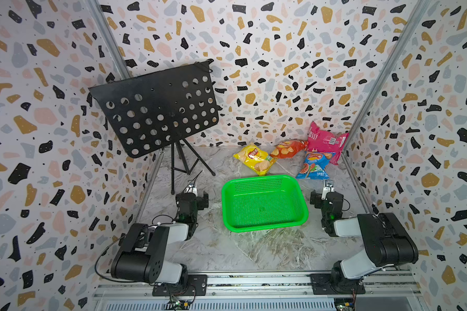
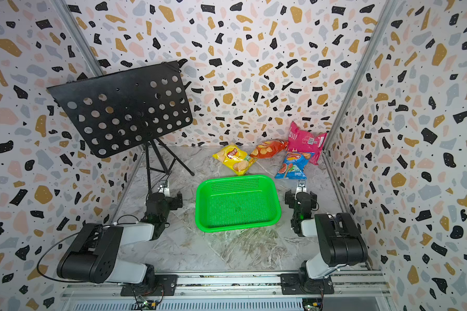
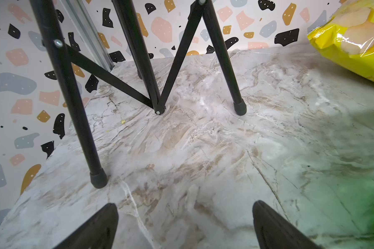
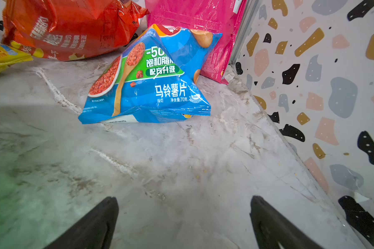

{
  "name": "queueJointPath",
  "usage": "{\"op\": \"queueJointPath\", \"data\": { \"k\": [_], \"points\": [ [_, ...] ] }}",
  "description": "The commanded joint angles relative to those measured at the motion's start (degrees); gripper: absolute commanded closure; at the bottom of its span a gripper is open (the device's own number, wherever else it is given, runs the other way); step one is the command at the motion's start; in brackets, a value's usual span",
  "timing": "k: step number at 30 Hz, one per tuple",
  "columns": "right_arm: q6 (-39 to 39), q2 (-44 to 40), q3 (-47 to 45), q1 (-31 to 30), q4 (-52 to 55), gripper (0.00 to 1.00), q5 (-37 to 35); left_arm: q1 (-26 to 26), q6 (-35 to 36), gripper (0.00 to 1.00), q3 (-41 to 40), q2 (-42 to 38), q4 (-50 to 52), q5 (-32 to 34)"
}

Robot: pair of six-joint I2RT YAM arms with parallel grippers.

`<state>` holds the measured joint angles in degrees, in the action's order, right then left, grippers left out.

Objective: Put the potato chips into the basket
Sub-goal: Pick up the potato chip from the center of the board.

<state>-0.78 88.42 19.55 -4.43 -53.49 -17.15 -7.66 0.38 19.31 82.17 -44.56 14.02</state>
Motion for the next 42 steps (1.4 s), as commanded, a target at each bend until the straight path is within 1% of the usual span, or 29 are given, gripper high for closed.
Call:
{"op": "queueJointPath", "data": {
  "k": [1, 26, 29, 30, 31, 32, 33, 34, 35, 37, 38, 39, 42],
  "points": [
    [0.6, -1.5, -0.4, 0.22, 0.41, 0.0, 0.26, 0.26, 0.3, 0.0, -0.63, -1.31, -1.24, -0.08],
    [0.6, -1.5, -0.3, 0.27, 0.54, 0.0, 0.19, 0.28, 0.39, 0.0, -0.59, -1.26, -1.22, -0.13],
    [0.74, -1.71, -0.59, 0.29, -0.19, 0.0, -0.2, 0.28, 0.43, 0.0, -0.49, -3.11, -0.82, -0.05],
    [0.78, -2.65, -0.78, -0.39, 0.05, 0.0, -2.19, 0.28, 0.75, 0.0, 0.89, -5.99, 4.65, -0.42],
    [1.08, -4.6, -1.06, -1.08, 1.77, 0.0, -2.75, 0.28, 0.4, 0.0, 3.53, -9.12, 13.15, -0.48],
    [2.71, -6.82, -1.96, -1.98, 0.99, 0.0, -3.76, 0.28, 0.85, 0.0, 7.54, -12.45, 24.1, -1.28],
    [3.55, -10.36, -1.81, -4.46, 4.4, 0.0, -9.21, 0.32, 1.98, 0.0, 11.26, -14.8, 32.85, -2.66],
    [2.54, -14.35, -0.71, -5.88, 10.38, 0.0, -13.04, 0.37, 3.2, 0.0, 14.08, -16.51, 39.17, -3.98],
    [-1.91, -19.11, 1.29, -6.12, 20.27, 0.0, -15.05, 0.37, 4.26, 0.0, 16.49, -18.24, 45.09, -5.4],
    [-15.94, -26.46, 6.49, -5.88, 40.28, 0.0, -19.9, 0.5, 6.07, 0.0, 19.58, -21.57, 54.46, -8.63],
    [-24.79, -28.98, 9.17, -5.7, 49.99, 0.0, -20.61, 0.45, 6.92, 0.0, 21.47, -23.07, 60.65, -10.43],
    [-29.44, -30.69, 10.61, -5.43, 54.41, 0.0, -18.3, 0.45, 7.78, 0.0, 23.32, -24.36, 65.69, -12.72],
    [-30.11, -32.78, 11.63, -4.8, 55.3, 0.0, -6.19, 0.45, 10.29, 0.0, 27.75, -27.22, 79.14, -18.79]
  ]
}}
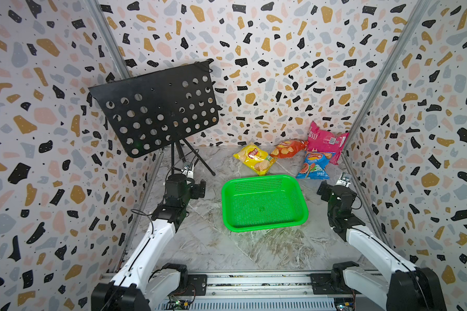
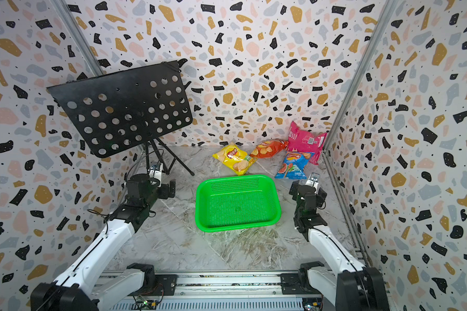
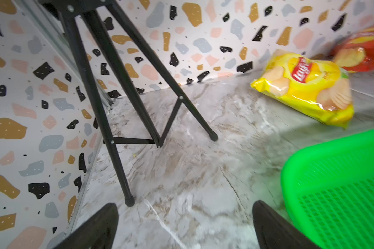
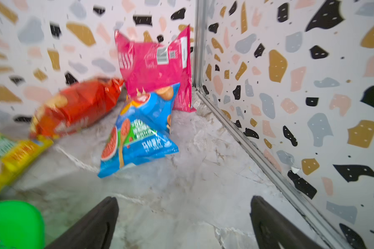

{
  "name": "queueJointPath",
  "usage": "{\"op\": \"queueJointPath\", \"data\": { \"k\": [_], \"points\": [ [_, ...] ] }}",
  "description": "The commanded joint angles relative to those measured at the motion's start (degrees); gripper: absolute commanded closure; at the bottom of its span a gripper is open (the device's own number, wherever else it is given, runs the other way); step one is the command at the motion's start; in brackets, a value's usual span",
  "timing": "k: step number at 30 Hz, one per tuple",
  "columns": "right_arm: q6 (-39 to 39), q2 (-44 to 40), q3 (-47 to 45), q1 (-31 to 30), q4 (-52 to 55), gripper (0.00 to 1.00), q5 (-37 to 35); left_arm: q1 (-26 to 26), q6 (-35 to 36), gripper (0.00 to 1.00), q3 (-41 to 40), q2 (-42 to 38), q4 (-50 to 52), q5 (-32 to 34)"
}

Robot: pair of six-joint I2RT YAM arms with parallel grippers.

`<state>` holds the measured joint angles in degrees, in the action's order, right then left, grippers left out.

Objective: Put the potato chips into the basket
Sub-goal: Pick up the potato chip from the center of the board.

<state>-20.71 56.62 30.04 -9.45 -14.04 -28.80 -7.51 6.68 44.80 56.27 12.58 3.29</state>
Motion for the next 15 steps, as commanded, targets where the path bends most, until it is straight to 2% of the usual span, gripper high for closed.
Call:
{"op": "queueJointPath", "data": {
  "k": [1, 5, 8, 11, 15],
  "points": [
    [-10.91, -0.72, 2.81, 0.29, 18.47, 0.0, 8.04, 0.3, 4.28, 0.0, 3.67, -2.27, 25.55, -8.95],
    [-12.88, 6.65, 15.53, 1.35, 34.86, 0.04, 14.28, 0.3, 3.09, 0.0, 7.23, -4.84, 33.21, -11.08],
    [-11.03, 15.22, 25.22, 3.12, 43.72, 0.15, 21.26, 0.3, 3.63, 0.0, 5.55, -5.96, 31.81, -14.18],
    [-8.63, 20.7, 30.03, 4.24, 44.72, 0.22, 25.02, 0.34, 3.78, 0.0, 4.17, -5.56, 30.13, -12.69],
    [-8.84, 26.16, 34.78, 7.89, 44.78, 0.25, 27.05, 0.3, 4.43, 0.0, 3.09, -4.76, 29.88, -12.74]
  ]
}}
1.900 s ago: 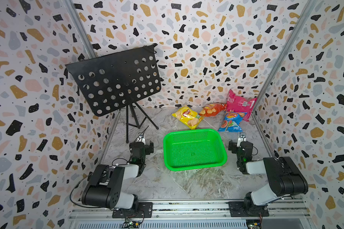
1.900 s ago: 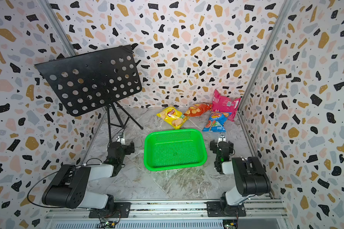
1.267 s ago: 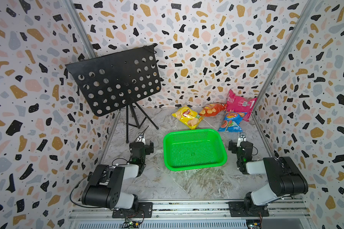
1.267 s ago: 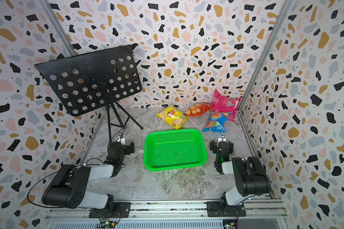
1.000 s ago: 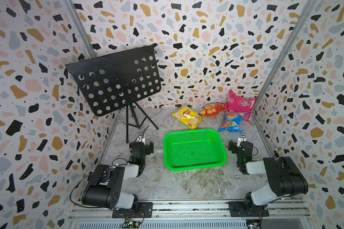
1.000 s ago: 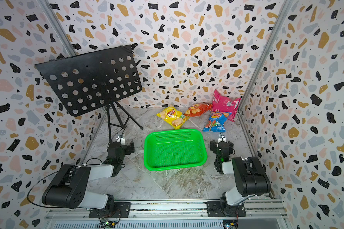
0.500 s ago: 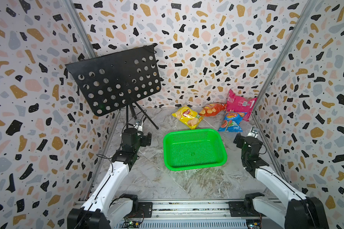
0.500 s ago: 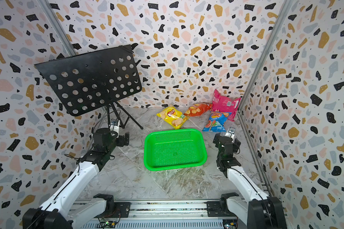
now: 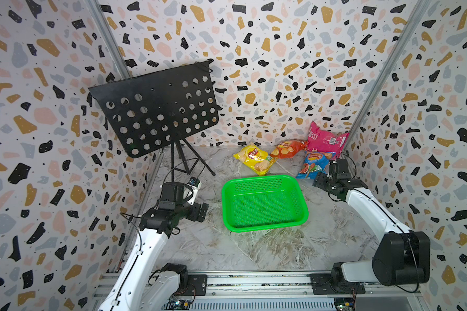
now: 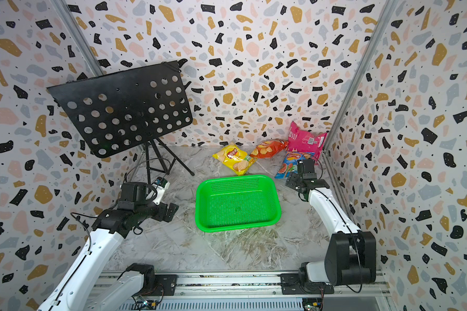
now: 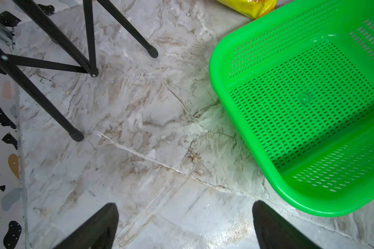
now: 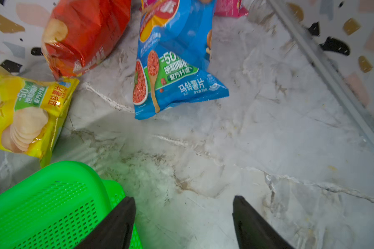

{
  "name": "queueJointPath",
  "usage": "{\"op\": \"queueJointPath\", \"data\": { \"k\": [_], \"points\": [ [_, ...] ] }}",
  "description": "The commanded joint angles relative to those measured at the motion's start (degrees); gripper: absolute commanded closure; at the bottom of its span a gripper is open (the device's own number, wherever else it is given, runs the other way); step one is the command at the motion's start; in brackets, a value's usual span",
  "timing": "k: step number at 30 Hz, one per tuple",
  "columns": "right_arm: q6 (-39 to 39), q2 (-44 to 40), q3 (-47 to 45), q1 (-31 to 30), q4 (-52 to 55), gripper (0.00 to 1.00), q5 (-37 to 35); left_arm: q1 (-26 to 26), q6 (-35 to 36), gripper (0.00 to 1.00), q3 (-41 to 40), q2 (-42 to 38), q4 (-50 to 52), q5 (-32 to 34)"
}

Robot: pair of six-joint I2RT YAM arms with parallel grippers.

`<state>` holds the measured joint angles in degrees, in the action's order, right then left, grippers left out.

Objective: Put the potato chips into the basket
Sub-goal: Pick up the potato chip from the center of the board.

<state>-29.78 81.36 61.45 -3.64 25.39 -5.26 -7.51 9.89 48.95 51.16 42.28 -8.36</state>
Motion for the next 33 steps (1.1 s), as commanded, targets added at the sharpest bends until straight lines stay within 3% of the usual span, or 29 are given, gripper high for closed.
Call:
{"op": "queueJointPath", "data": {
  "k": [1, 5, 18, 21, 23, 33],
  "points": [
    [0.08, 3.17, 4.85, 3.31, 5.46, 0.25, 4.33, 0.3, 1.27, 0.0, -1.05, 0.68, 0.11, -1.07],
    [1.83, 9.78, 11.86, 6.3, 7.07, 0.32, 7.54, 0.3, 1.75, 0.0, -0.65, 1.84, 0.69, -1.55],
    [4.91, 26.92, 31.09, 10.74, 9.75, 0.38, 12.37, 0.3, 2.11, 0.0, -0.87, 2.13, 0.87, -2.7],
    [4.91, 30.19, 33.97, 11.33, 9.77, 0.38, 13.34, 0.3, 2.19, 0.0, -0.92, 1.73, 0.85, -2.94],
    [5.3, 32.19, 35.96, 11.63, 9.86, 0.45, 15.12, 0.3, 2.19, 0.0, -0.99, 1.63, 0.83, -3.31],
    [5.29, 37.14, 38.49, 11.73, 9.5, 0.46, 19.93, 0.31, 2.23, 0.0, -0.99, 1.54, 0.78, -3.02]
  ]
}}
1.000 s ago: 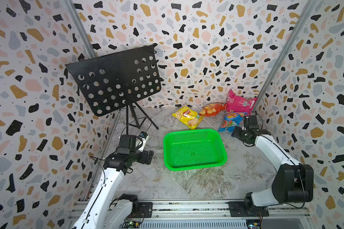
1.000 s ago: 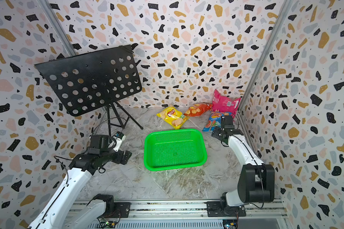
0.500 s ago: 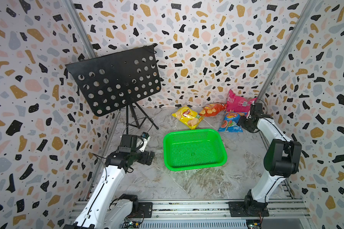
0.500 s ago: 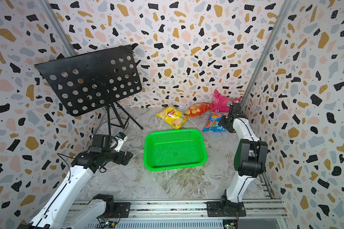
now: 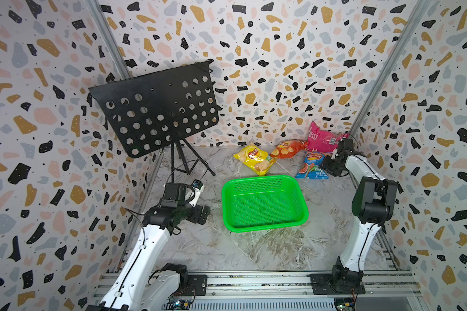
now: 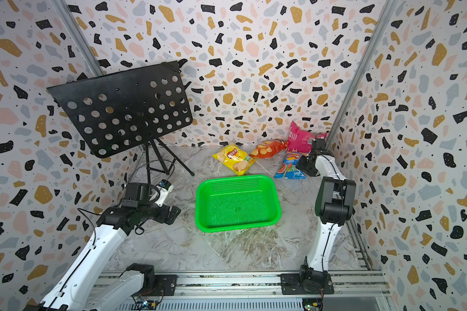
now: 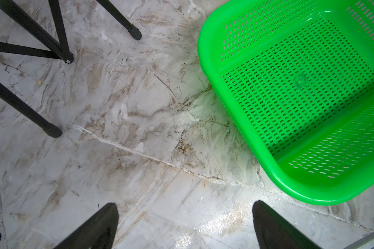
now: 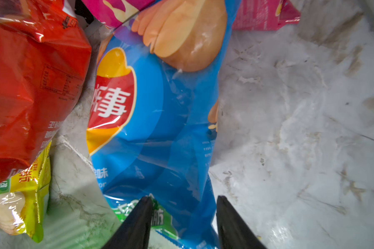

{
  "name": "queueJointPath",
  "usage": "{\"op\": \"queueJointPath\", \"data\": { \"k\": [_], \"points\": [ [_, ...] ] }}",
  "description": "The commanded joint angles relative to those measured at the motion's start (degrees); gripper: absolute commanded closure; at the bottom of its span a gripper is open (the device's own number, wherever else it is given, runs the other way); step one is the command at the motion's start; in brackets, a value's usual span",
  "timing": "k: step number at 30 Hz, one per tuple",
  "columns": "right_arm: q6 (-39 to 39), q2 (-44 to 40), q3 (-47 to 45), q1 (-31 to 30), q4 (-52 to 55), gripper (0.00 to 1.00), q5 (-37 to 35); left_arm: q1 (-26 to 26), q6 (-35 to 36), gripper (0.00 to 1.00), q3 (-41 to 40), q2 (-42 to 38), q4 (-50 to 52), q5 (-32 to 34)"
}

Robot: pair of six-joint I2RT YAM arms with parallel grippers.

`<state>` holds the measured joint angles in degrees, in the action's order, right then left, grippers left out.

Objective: Put the potato chips into the basket
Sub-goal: Pick up the potato chip from the center of the board.

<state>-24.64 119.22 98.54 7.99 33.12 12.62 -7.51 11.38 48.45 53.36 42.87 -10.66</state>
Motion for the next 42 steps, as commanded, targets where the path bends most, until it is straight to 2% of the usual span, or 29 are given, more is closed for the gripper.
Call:
{"op": "queueJointPath", "data": {
  "k": [1, 9, 16, 21, 23, 27, 29, 31, 32, 36, 42],
  "points": [
    [0.29, -0.95, 1.21, 0.1, 1.77, 0.45, 1.82, 0.32, 0.75, 0.0, -0.46, -0.69, 0.14, -0.73],
    [0.81, -5.96, -0.67, 0.1, 1.73, 0.43, 1.46, 0.3, 0.73, 0.0, -0.56, -0.72, 0.02, -0.51],
    [0.05, -7.24, -4.72, 0.1, -0.83, 0.39, 5.43, 0.3, 0.77, 0.0, -0.66, -0.67, -0.15, -0.64],
    [0.78, -4.52, -4.19, 0.01, -0.71, 0.38, 7.9, 0.3, 0.75, 0.0, -0.7, -0.62, -0.07, -0.68],
    [1.38, -3.57, -3.91, 0.01, -0.61, 0.43, 7.75, 0.32, 0.75, 0.0, -0.59, -0.6, -0.07, -0.77],
    [2.58, -3.24, -3.99, -0.08, -0.43, 0.6, 5.59, 0.3, 0.75, 0.0, -0.55, -0.54, -0.15, -0.77],
    [2.88, -3.55, -4.48, -0.07, -1.11, 0.62, 5.03, 0.3, 0.75, 0.0, -0.59, -0.47, -0.16, -0.79],
    [3.37, -3.43, -4.28, -0.17, -0.98, 0.7, 4.58, 0.3, 0.74, 0.0, -0.58, -0.4, -0.16, -0.77],
    [3.69, -3.28, -4.08, -0.25, -0.75, 0.71, 4.36, 0.3, 0.75, 0.0, -0.59, -0.37, -0.16, -0.77],
    [5.22, -3.16, -2.86, -1.35, 0.35, 0.43, 2.52, 0.3, 0.74, 0.0, -0.62, -0.32, -0.16, -0.77],
    [8.48, -1.2, 2.47, -4.13, 4.79, 0.43, -3.94, 0.3, 0.75, 0.0, -0.51, -0.13, -0.16, -0.77]
  ]
}}
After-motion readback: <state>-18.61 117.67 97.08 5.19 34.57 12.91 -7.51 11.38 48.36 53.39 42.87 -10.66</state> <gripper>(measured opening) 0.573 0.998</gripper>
